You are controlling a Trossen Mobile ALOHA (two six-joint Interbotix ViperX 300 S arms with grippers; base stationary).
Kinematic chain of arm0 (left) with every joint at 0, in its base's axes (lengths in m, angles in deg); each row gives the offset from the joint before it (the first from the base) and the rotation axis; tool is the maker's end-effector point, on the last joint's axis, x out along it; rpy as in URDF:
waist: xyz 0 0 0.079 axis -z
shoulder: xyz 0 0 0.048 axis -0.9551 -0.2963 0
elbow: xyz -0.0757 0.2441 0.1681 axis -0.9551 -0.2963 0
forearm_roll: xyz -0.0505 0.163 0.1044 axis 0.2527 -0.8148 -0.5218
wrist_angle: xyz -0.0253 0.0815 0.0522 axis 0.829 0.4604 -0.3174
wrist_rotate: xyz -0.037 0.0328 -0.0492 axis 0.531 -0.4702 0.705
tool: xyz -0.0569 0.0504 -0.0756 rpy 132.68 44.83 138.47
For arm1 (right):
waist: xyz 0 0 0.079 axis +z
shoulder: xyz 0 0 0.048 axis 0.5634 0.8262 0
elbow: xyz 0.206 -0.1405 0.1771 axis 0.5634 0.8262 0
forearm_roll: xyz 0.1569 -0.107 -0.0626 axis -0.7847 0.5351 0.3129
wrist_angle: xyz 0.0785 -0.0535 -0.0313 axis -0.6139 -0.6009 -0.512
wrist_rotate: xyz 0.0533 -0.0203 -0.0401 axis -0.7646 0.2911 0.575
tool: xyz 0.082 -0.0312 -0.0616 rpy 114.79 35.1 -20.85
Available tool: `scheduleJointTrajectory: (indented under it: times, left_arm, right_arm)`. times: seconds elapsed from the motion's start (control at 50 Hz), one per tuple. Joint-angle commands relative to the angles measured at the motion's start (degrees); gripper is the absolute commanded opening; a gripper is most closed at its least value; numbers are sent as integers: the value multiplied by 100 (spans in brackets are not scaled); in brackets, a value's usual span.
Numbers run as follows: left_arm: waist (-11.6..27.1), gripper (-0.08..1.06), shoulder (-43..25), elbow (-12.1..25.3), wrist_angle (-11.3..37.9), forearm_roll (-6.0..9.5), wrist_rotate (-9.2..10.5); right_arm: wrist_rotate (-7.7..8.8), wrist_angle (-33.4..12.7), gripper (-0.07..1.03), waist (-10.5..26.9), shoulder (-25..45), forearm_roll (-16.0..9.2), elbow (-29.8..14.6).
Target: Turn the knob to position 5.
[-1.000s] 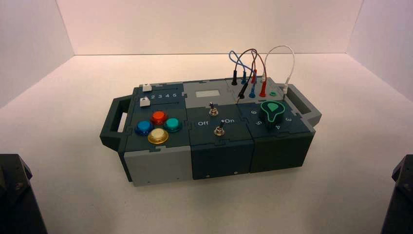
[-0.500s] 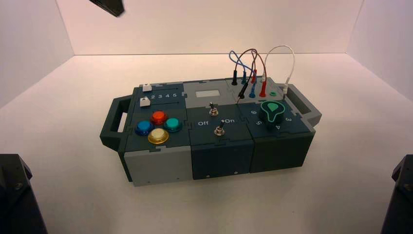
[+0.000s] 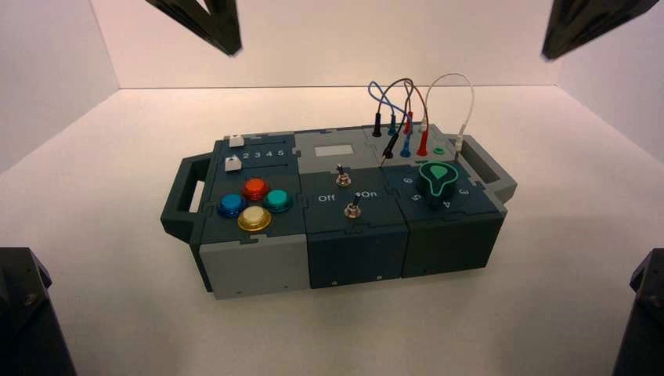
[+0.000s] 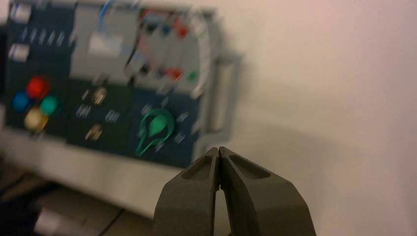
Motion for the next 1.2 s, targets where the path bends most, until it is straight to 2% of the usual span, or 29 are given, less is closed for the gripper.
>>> scheduleJointTrajectory:
  times: [0.02, 0.16, 0.38, 0.48, 0.86, 1.06, 1.2]
  left_arm:
    - [220, -3, -193, 149, -158, 26, -9]
    - [396, -3, -369, 185, -264, 53, 18]
    - [404, -3, -387, 149, -369, 53, 44]
    - [404, -3, -378, 149, -396, 53, 53]
    - [404, -3, -369, 167, -448, 53, 53]
    - [404, -3, -369, 185, -448, 53, 53]
    - [404, -3, -360, 193, -448, 53, 53]
  right_arm:
    - [9, -158, -2, 229, 44, -255, -97]
    - [18, -308, -2, 501, 53, -404, 35]
    - [18, -360, -2, 703, 193, -809, 492]
    - [35, -316, -2, 870, 308, -896, 606]
    - [53, -141, -2, 1424, 800, -932, 519]
    - [246, -141, -2, 1521, 1230, -835, 343]
    - [316, -149, -2, 1556, 1503, -738, 246]
